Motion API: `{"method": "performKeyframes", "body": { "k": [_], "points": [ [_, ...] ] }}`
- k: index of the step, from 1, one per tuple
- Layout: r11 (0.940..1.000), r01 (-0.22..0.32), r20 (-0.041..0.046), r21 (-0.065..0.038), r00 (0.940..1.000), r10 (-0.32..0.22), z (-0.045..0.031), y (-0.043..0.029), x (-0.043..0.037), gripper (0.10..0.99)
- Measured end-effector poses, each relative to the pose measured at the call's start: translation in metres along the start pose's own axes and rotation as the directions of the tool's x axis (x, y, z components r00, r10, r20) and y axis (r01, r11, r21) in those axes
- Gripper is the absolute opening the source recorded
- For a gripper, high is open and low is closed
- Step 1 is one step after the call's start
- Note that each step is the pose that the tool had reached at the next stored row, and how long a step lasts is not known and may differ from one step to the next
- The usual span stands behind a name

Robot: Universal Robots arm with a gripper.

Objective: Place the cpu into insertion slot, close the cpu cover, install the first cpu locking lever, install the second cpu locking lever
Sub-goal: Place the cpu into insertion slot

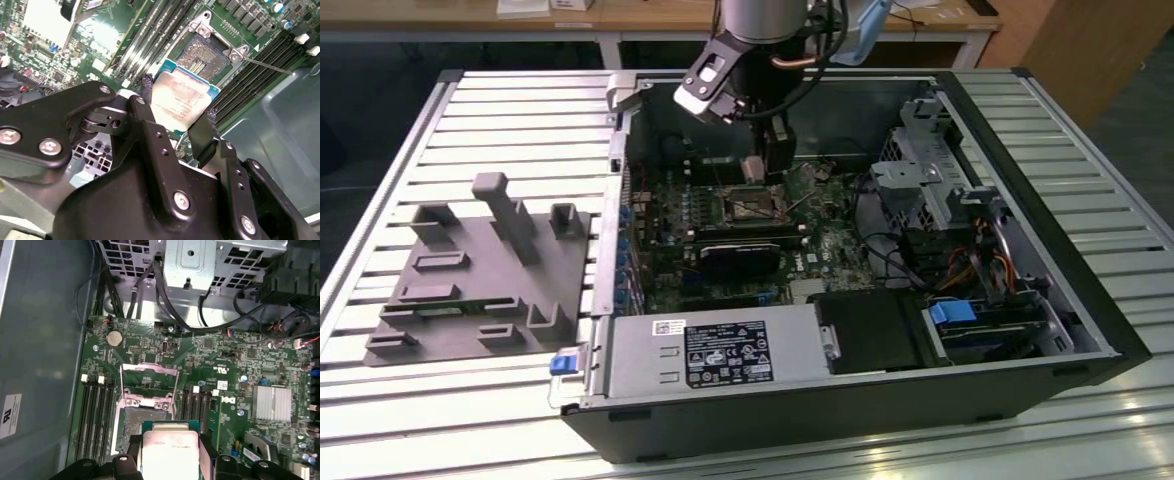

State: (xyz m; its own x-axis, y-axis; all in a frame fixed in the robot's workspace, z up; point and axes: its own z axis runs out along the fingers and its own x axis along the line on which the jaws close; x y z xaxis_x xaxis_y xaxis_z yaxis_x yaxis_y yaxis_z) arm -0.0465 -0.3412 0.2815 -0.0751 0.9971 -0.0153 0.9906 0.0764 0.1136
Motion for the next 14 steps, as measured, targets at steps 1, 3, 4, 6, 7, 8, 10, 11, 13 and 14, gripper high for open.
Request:
{"method": "performKeyframes", "body": {
  "k": [1, 3, 4, 6, 7, 8, 10, 11, 13, 14],
  "points": [
    [1.0, -0.002, 0.0003, 0.0, 1.0, 0.002, 0.0013, 0.0, 0.0015, 0.537],
    [1.0, -0.007, 0.0008, 0.0, 1.0, 0.007, 0.0041, -0.0001, 0.0044, 0.537],
    [1.0, -0.01, 0.001, 0.0, 1.0, 0.01, 0.0055, -0.0002, 0.0053, 0.537],
    [0.9999, -0.017, 0.0015, 0.0, 0.9999, 0.017, 0.0079, -0.0004, 0.0065, 0.537],
    [0.9998, -0.021, 0.0019, 0.0, 0.9998, 0.021, 0.0091, -0.0005, 0.0071, 0.537],
    [0.9997, -0.024, 0.0023, 0.001, 0.9997, 0.024, 0.0103, -0.0006, 0.0076, 0.537],
    [0.9995, -0.03, 0.003, 0.001, 0.9995, 0.03, 0.013, -0.0008, 0.0089, 0.537],
    [0.9995, -0.032, 0.0028, 0.001, 0.9995, 0.032, 0.0145, -0.0009, 0.0096, 0.537],
    [0.9995, -0.032, -0.0024, 0.0, 0.9995, 0.032, 0.017, -0.0011, 0.0099, 0.537],
    [0.9995, -0.033, -0.0076, 0.0, 0.9994, 0.033, 0.0177, -0.0013, 0.0098, 0.537]
  ]
}}
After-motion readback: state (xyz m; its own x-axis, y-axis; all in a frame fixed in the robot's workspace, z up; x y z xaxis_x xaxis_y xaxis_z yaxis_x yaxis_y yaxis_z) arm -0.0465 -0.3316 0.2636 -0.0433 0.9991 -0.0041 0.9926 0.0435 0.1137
